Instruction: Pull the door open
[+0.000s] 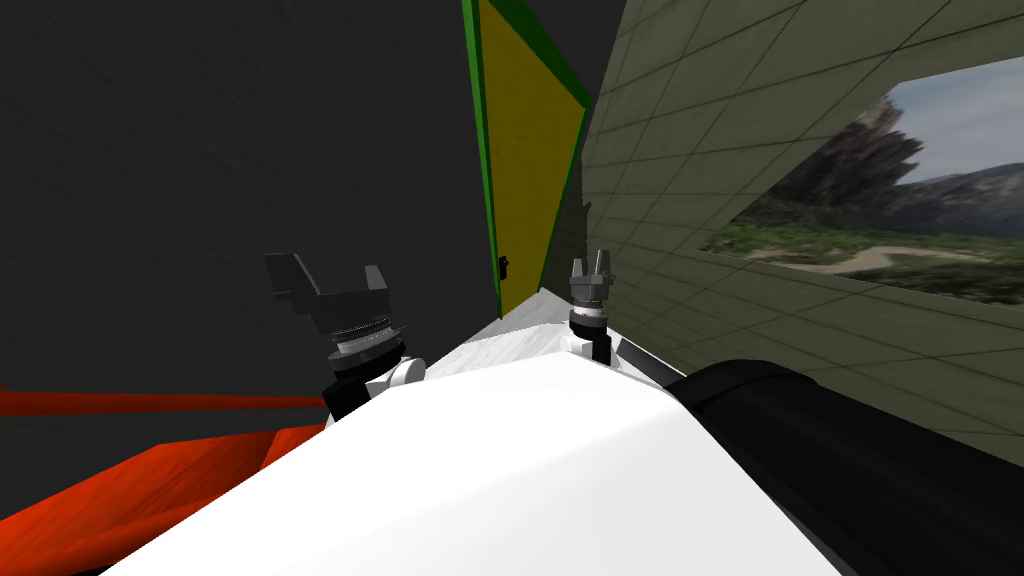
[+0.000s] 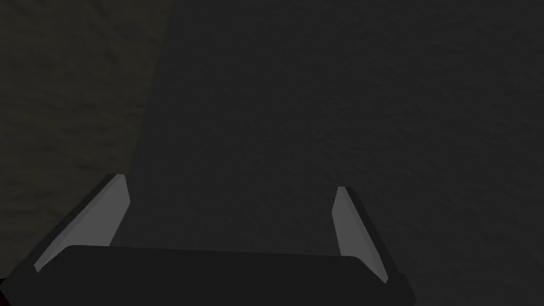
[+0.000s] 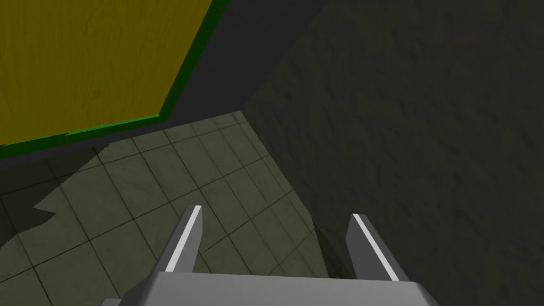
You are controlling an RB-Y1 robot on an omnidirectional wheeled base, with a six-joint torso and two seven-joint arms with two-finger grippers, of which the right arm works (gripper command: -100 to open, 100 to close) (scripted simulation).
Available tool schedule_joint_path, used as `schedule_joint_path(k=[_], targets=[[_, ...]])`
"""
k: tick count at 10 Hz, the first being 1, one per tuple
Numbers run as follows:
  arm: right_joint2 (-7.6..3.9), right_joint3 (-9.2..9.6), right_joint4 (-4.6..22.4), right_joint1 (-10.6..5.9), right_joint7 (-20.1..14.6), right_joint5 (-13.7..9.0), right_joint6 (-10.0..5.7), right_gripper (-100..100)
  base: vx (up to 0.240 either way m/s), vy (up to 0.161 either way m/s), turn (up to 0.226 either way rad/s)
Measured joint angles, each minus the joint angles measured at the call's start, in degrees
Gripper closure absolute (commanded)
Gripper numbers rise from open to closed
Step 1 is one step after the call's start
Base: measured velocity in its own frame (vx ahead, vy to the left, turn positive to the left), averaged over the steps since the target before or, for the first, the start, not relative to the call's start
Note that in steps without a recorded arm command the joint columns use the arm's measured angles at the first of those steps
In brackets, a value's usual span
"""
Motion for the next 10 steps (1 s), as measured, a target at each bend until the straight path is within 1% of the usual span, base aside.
schedule_joint_path(k=[1, 4, 5, 7, 10], targets=[[-0.39, -0.09, 0.6, -0.61, 0.6, 0.5, 0.47, -100, 0.06, -0.009, 0.086], [-1.45, 0.2, 4.5, -1.78, 2.9, 2.2, -0.1, -100, 0.08, -0.009, 0.039], [-1.97, 0.06, 5.7, -2.36, 3.7, 2.7, -0.04, -100, 0.074, -0.009, 0.05], [-2.84, 0.26, 8.3, -3.68, 5.7, 4.3, 0.4, -100, 0.081, -0.014, 0.061], [-4.34, 0.75, 12.8, -5.35, 9.4, 7.0, 0.49, -100, 0.081, -0.021, 0.054]])
